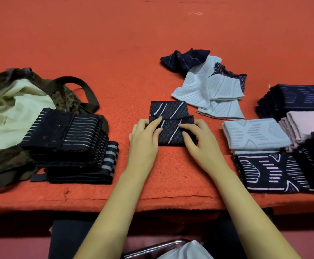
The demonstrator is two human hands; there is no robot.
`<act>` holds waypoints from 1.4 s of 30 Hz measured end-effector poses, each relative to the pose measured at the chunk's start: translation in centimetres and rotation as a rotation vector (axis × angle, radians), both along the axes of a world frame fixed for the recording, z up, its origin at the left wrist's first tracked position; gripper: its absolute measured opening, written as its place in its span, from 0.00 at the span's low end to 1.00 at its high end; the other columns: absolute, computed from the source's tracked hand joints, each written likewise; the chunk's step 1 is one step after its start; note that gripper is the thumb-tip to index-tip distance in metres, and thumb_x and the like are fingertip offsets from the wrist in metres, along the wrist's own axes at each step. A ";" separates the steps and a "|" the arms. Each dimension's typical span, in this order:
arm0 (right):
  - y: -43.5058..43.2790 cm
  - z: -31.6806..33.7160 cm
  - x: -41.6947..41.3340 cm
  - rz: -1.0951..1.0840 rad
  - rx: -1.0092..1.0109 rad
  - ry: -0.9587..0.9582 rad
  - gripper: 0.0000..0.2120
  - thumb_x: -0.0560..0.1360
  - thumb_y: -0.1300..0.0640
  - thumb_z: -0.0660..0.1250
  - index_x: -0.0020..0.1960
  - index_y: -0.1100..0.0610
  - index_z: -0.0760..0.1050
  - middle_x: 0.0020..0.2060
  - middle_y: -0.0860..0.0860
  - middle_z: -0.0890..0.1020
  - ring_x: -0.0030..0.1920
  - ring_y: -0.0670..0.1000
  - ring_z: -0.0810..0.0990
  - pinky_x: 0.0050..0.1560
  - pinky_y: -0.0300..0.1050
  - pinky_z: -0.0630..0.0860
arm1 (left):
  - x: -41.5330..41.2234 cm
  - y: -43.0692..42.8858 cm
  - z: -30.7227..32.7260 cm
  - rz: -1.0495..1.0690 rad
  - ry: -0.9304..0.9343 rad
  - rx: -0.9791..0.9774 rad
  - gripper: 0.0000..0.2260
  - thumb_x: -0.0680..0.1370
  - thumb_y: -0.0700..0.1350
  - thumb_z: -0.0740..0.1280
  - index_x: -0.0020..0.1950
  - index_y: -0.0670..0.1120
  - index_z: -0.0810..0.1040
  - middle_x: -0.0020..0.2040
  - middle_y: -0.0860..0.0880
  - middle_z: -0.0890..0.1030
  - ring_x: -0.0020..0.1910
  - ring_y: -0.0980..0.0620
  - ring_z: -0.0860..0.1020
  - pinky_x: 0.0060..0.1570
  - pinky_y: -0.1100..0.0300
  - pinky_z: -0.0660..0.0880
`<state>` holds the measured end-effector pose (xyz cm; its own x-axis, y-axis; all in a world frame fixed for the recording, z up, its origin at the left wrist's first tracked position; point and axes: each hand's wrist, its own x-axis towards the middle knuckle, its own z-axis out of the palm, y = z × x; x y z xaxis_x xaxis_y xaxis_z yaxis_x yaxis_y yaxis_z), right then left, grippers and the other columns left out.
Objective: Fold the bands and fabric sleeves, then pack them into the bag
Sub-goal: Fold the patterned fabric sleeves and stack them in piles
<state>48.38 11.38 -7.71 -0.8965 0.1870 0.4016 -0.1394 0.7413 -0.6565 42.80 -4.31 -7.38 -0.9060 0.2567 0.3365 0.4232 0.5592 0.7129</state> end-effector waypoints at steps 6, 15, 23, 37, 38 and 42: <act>0.2 -0.3 -0.3 -0.034 0.091 0.001 0.15 0.76 0.58 0.61 0.61 0.59 0.77 0.55 0.54 0.77 0.56 0.53 0.74 0.60 0.37 0.65 | 0.3 -0.3 0.1 -0.048 -0.022 -0.056 0.18 0.78 0.48 0.62 0.69 0.48 0.73 0.62 0.48 0.71 0.63 0.53 0.68 0.60 0.54 0.60; 0.3 0.1 -0.6 -0.028 0.015 -0.080 0.14 0.78 0.61 0.63 0.62 0.58 0.77 0.54 0.50 0.75 0.57 0.47 0.73 0.59 0.30 0.63 | -0.1 0.3 0.1 0.067 -0.118 -0.109 0.19 0.79 0.48 0.62 0.70 0.50 0.71 0.61 0.49 0.70 0.62 0.53 0.69 0.54 0.60 0.56; 0.1 0.2 -0.7 -0.083 -0.036 -0.109 0.13 0.78 0.60 0.63 0.61 0.56 0.78 0.54 0.47 0.70 0.55 0.43 0.70 0.58 0.34 0.64 | -0.1 0.4 0.0 0.071 -0.087 -0.160 0.18 0.79 0.54 0.61 0.68 0.54 0.72 0.60 0.51 0.68 0.61 0.53 0.67 0.54 0.60 0.54; -0.5 0.3 -0.3 0.056 0.176 -0.155 0.20 0.77 0.54 0.57 0.66 0.58 0.74 0.70 0.51 0.70 0.71 0.43 0.61 0.73 0.37 0.50 | 0.2 0.1 -0.6 -0.052 0.136 -0.160 0.16 0.75 0.54 0.58 0.55 0.53 0.82 0.55 0.56 0.77 0.60 0.54 0.72 0.69 0.53 0.48; -0.5 0.4 -0.4 0.075 0.174 -0.189 0.19 0.78 0.55 0.57 0.67 0.58 0.72 0.71 0.51 0.68 0.73 0.44 0.60 0.73 0.37 0.48 | 0.3 -0.3 -0.6 -0.082 0.121 -0.188 0.17 0.75 0.55 0.58 0.58 0.54 0.80 0.58 0.56 0.76 0.63 0.55 0.70 0.70 0.54 0.44; -0.3 0.6 -0.6 0.113 0.164 -0.238 0.18 0.80 0.59 0.59 0.69 0.58 0.69 0.73 0.51 0.64 0.74 0.45 0.56 0.73 0.37 0.44 | 0.3 -1.4 -0.8 -0.212 0.115 -0.295 0.20 0.77 0.52 0.65 0.69 0.52 0.72 0.68 0.55 0.70 0.71 0.55 0.63 0.72 0.53 0.37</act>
